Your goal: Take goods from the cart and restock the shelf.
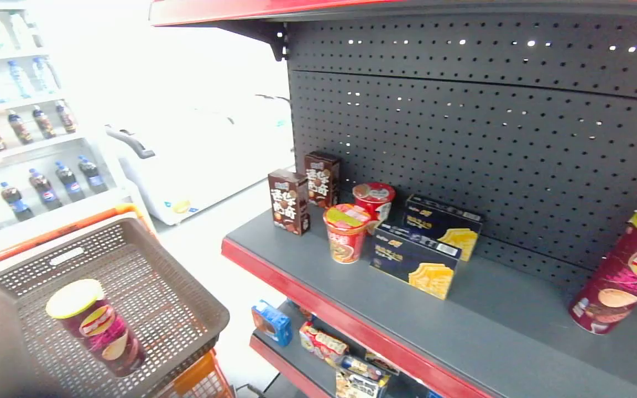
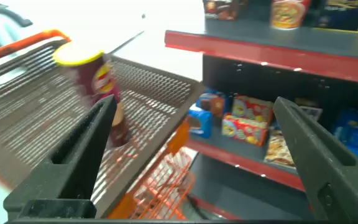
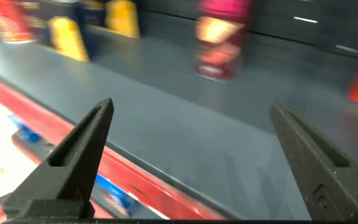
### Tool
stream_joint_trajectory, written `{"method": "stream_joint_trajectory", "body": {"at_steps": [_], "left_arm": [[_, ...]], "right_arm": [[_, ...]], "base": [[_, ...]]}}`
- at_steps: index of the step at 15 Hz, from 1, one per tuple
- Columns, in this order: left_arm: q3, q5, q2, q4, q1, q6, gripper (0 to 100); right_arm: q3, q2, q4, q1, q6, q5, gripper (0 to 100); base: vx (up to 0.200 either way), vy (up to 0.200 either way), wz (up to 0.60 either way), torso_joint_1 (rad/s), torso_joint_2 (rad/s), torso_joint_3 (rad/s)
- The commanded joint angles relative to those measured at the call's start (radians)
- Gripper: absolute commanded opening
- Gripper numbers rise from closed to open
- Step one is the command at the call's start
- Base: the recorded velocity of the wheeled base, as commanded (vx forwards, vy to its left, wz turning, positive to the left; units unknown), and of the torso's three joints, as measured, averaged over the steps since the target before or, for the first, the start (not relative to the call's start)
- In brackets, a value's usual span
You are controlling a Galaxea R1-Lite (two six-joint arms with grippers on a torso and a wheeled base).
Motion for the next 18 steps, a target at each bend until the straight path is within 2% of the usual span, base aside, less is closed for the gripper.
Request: {"method": "stream_joint_trajectory", "body": {"at_steps": [1,4,5,6,7,8,9,10,11,12,13,14,15,16,17,18], "left_arm": [[0.0,-0.001,0.0,0.001,0.0,0.0,100],[0.0,0.004,0.0,0.0,0.0,-0.003,100],[-0.008,0.016,0.0,-0.005,0.0,-0.002,100],[-0.124,0.035,0.016,0.012,0.0,0.0,100],[-0.319,0.038,0.171,0.132,0.0,-0.002,100],[-0.448,0.047,0.268,0.225,0.005,-0.002,100],[-0.532,0.07,0.362,0.296,0.015,0.001,100],[-0.63,0.117,0.547,0.334,0.026,0.047,100],[-0.704,0.151,0.655,0.363,0.028,0.112,100],[-0.746,0.174,0.753,0.383,0.031,0.127,100],[-0.764,0.179,0.843,0.37,0.043,0.133,100],[-0.767,0.22,0.917,0.316,0.0,0.135,100],[-0.761,0.225,0.992,0.264,0.021,0.109,100],[-0.753,0.139,1.081,0.204,0.123,0.083,100],[-0.742,-0.036,1.126,0.169,0.224,0.1,100],[-0.726,-0.156,1.172,0.166,0.255,0.142,100]], "right_arm": [[0.0,0.002,0.0,0.0,0.0,0.0,100],[0.0,0.0,0.0,0.002,0.003,0.0,100],[0.0,0.002,0.0,0.002,0.003,0.0,100],[0.0,0.002,0.0,0.002,0.001,0.0,100],[0.0,0.002,0.0,0.002,0.001,0.0,100],[0.0,0.0,0.0,0.002,0.001,0.0,100],[0.0,0.002,0.0,0.002,0.001,0.0,100],[0.0,0.002,0.0,0.002,0.001,0.0,100],[0.0,0.002,0.0,0.002,0.001,0.0,100],[0.0,0.002,0.0,0.002,0.001,0.0,100],[0.0,0.0,0.0,0.002,0.001,0.0,100],[0.0,0.0,0.0,0.002,0.001,0.0,100],[0.0,0.0,0.0,0.002,0.001,0.0,100],[0.0,0.0,0.0,0.002,0.001,0.0,100],[0.0,0.002,0.0,0.002,0.001,0.0,100],[0.0,0.002,0.0,0.002,0.001,0.0,100]], "base": [[0.0,0.0,0.6,-0.002,0.01,0.002],[0.0,0.0,0.6,-0.001,0.0,0.002],[0.0,0.0,0.0,0.0,0.0,0.0],[0.0,0.0,0.0,0.0,0.0,0.0],[0.0,0.0,0.0,0.0,0.0,0.0],[0.0,0.0,0.0,0.0,0.0,0.0],[0.0,0.0,0.0,0.0,0.0,0.0],[0.0,0.0,0.0,0.0,0.0,0.0],[0.0,0.0,0.0,0.0,0.0,0.0],[0.0,0.0,0.0,0.0,0.0,0.0],[0.0,0.0,0.0,0.0,0.0,0.0],[0.0,0.0,0.0,0.0,0.0,0.0],[0.0,0.0,0.0,0.0,0.0,0.0],[0.0,0.0,0.0,0.0,0.0,0.0],[0.0,0.0,0.0,0.0,0.0,0.0],[0.0,0.0,0.0,0.0,0.0,0.0]]}}
